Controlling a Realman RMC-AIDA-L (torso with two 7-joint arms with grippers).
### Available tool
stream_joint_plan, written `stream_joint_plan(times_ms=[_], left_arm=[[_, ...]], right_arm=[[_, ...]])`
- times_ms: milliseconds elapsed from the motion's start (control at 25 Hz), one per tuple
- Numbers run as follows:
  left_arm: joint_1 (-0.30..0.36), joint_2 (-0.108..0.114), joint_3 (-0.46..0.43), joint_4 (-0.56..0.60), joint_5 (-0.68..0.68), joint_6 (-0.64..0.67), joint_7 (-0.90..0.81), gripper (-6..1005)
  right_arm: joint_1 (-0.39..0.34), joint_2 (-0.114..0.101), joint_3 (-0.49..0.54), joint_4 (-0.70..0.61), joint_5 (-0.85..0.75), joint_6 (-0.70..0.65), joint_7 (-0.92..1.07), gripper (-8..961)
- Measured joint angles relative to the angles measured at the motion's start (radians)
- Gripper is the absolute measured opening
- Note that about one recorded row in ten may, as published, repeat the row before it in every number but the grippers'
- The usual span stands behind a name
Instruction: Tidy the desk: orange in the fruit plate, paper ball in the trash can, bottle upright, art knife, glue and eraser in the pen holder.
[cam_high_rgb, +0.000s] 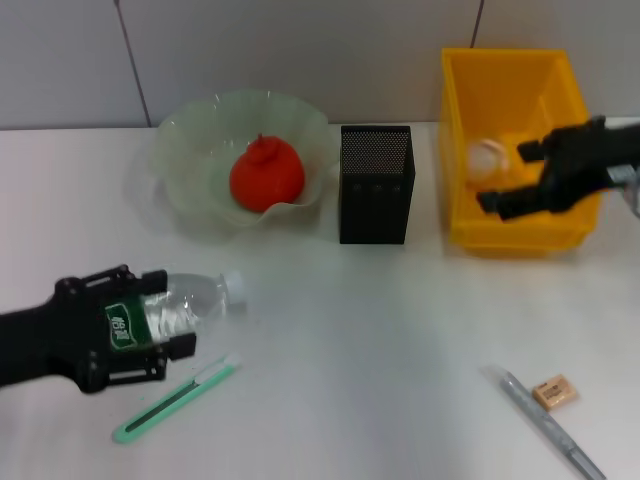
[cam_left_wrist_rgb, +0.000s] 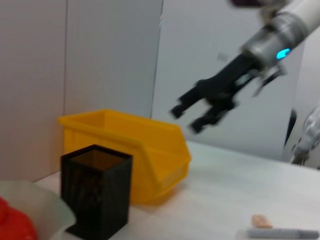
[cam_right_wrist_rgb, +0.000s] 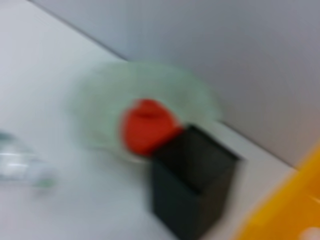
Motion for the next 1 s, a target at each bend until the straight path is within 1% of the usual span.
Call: stream_joint_plan(times_ms=[40, 80, 160, 240, 280, 320, 360, 400, 440, 480, 560, 600, 640, 680, 720, 760, 800, 840, 880, 920, 960, 1000], left_arm=[[-0.005, -0.001, -0.008, 0.038, 0.027, -0.004, -0.033, 823], [-0.013, -0.003, -0.014, 0.086, 0.059, -0.009, -0.070, 823], [-0.029, -0.008, -0.018, 0.165, 0.118, -0.015, -0.129, 823], [-0.058, -0.018, -0.019, 0.255, 0.199, -0.019, -0.197, 822], [-0.058, -0.018, -0.019, 0.255, 0.199, -0.019, -0.197, 822], [-0.082, -0.024, -0.016, 0.302, 0.255, -0.017, -0.233, 822], [-0.082, -0.024, -0.016, 0.302, 0.255, -0.017, -0.233, 822], [-0.112, -0.029, -0.008, 0.343, 0.321, -0.016, -0.273, 822], [-0.112, -0.029, -0.008, 0.343, 0.321, -0.016, -0.273, 821], [-0.151, -0.032, 0.010, 0.380, 0.402, -0.014, -0.316, 821], [-0.151, -0.032, 0.010, 0.380, 0.402, -0.014, -0.316, 821], [-0.204, -0.035, 0.042, 0.400, 0.497, -0.013, -0.369, 821], [-0.204, -0.035, 0.042, 0.400, 0.497, -0.013, -0.369, 820], [-0.294, -0.037, 0.107, 0.405, 0.654, -0.023, -0.462, 820], [-0.335, -0.039, 0.134, 0.404, 0.723, -0.036, -0.502, 820], [-0.356, -0.039, 0.152, 0.401, 0.758, -0.045, -0.524, 820], [-0.356, -0.039, 0.152, 0.401, 0.758, -0.045, -0.524, 820], [-0.405, -0.040, 0.208, 0.387, 0.821, -0.069, -0.581, 819], [-0.425, -0.040, 0.231, 0.379, 0.841, -0.076, -0.603, 819], [-0.449, -0.040, 0.260, 0.370, 0.863, -0.084, -0.626, 819], [-0.482, -0.041, 0.295, 0.343, 0.895, -0.095, -0.661, 819], [-0.496, -0.041, 0.307, 0.332, 0.903, -0.099, -0.671, 819]], right_arm=[[-0.043, 0.000, 0.032, -0.005, 0.095, -0.053, -0.080, 840], [-0.043, 0.000, 0.032, -0.005, 0.095, -0.053, -0.080, 840], [-0.095, 0.000, 0.048, 0.000, 0.175, -0.089, -0.158, 840], [-0.150, 0.003, 0.048, 0.014, 0.248, -0.116, -0.249, 840], [-0.174, 0.005, 0.046, 0.025, 0.279, -0.127, -0.290, 840], [-0.196, 0.006, 0.042, 0.040, 0.318, -0.137, -0.336, 840], [-0.218, 0.007, 0.039, 0.057, 0.353, -0.146, -0.376, 840], [-0.235, 0.006, 0.037, 0.082, 0.391, -0.157, -0.416, 840], [-0.248, 0.005, 0.038, 0.111, 0.425, -0.167, -0.449, 840], [-0.256, 0.005, 0.041, 0.136, 0.452, -0.175, -0.477, 840], [-0.270, 0.002, 0.046, 0.195, 0.501, -0.189, -0.533, 840], [-0.276, 0.002, 0.047, 0.218, 0.517, -0.194, -0.557, 840], [-0.282, 0.002, 0.047, 0.236, 0.527, -0.197, -0.577, 840], [-0.288, 0.003, 0.045, 0.255, 0.537, -0.201, -0.602, 840], [-0.291, 0.004, 0.044, 0.270, 0.540, -0.204, -0.629, 840], [-0.294, 0.004, 0.043, 0.288, 0.542, -0.207, -0.655, 840], [-0.295, 0.005, 0.042, 0.313, 0.544, -0.210, -0.687, 840], [-0.293, 0.005, 0.044, 0.358, 0.547, -0.211, -0.726, 840], [-0.293, 0.005, 0.044, 0.358, 0.547, -0.211, -0.726, 840], [-0.291, 0.004, 0.048, 0.397, 0.556, -0.208, -0.759, 840], [-0.291, 0.004, 0.048, 0.397, 0.556, -0.208, -0.759, 840], [-0.292, 0.003, 0.051, 0.414, 0.560, -0.206, -0.775, 840]])
